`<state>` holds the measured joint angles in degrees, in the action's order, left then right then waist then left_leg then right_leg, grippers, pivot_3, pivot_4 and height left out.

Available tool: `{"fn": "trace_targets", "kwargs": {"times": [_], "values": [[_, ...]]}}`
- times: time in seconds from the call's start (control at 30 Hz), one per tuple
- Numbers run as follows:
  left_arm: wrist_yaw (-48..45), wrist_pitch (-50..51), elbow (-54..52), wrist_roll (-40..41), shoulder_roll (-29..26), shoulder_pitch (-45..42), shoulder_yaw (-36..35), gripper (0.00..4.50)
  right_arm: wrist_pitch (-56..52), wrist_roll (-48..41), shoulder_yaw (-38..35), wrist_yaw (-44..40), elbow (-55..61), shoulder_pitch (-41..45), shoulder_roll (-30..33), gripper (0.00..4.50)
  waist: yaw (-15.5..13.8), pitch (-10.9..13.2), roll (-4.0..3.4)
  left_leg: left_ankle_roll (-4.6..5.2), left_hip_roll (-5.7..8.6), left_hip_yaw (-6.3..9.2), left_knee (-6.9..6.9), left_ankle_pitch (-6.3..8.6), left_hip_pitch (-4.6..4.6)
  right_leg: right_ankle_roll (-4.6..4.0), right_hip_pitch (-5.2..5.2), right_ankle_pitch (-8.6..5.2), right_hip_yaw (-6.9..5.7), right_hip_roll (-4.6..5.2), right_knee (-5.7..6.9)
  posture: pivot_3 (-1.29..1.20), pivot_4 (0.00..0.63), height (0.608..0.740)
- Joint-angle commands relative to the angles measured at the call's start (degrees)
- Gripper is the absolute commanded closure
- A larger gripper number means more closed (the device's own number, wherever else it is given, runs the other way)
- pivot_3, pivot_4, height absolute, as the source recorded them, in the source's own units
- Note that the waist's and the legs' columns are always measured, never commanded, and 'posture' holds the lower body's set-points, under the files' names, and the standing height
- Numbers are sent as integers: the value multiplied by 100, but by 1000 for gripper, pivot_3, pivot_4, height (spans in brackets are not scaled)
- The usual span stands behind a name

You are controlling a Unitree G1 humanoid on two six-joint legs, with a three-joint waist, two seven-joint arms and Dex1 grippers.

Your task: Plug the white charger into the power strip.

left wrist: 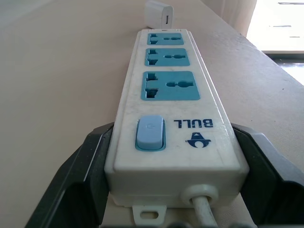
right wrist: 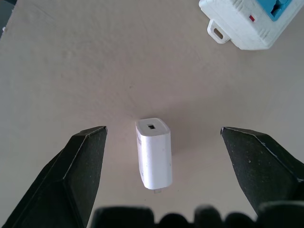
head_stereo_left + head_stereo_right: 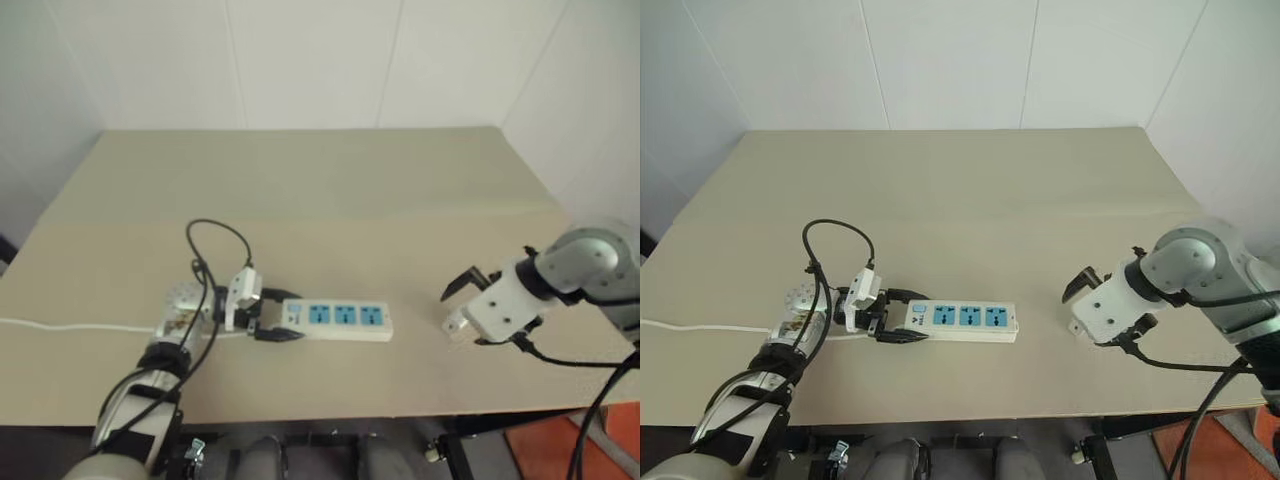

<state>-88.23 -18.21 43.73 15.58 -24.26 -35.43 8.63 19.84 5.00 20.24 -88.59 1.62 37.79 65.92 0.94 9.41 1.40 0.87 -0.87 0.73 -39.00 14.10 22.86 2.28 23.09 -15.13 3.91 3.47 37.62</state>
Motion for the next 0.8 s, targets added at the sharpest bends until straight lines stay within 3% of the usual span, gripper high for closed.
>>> {"fn": "trace_targets", "kwargs": {"times": [0.03,0.8], "values": [[106,163,-125,-212,45,217,102,1221,226,234,115,-189,-216,247,-145,0,-19,-1,-1,0,0,0,0,0,-1,0,0,0,0,0,1,0,150,740],[271,217,-521,-179,49,481,70,1221,849,1030,784,-160,-1008,459,-536,0,-26,-3,-5,0,3,-6,0,0,-2,-1,-1,1,0,2,1,0,150,740]]}}
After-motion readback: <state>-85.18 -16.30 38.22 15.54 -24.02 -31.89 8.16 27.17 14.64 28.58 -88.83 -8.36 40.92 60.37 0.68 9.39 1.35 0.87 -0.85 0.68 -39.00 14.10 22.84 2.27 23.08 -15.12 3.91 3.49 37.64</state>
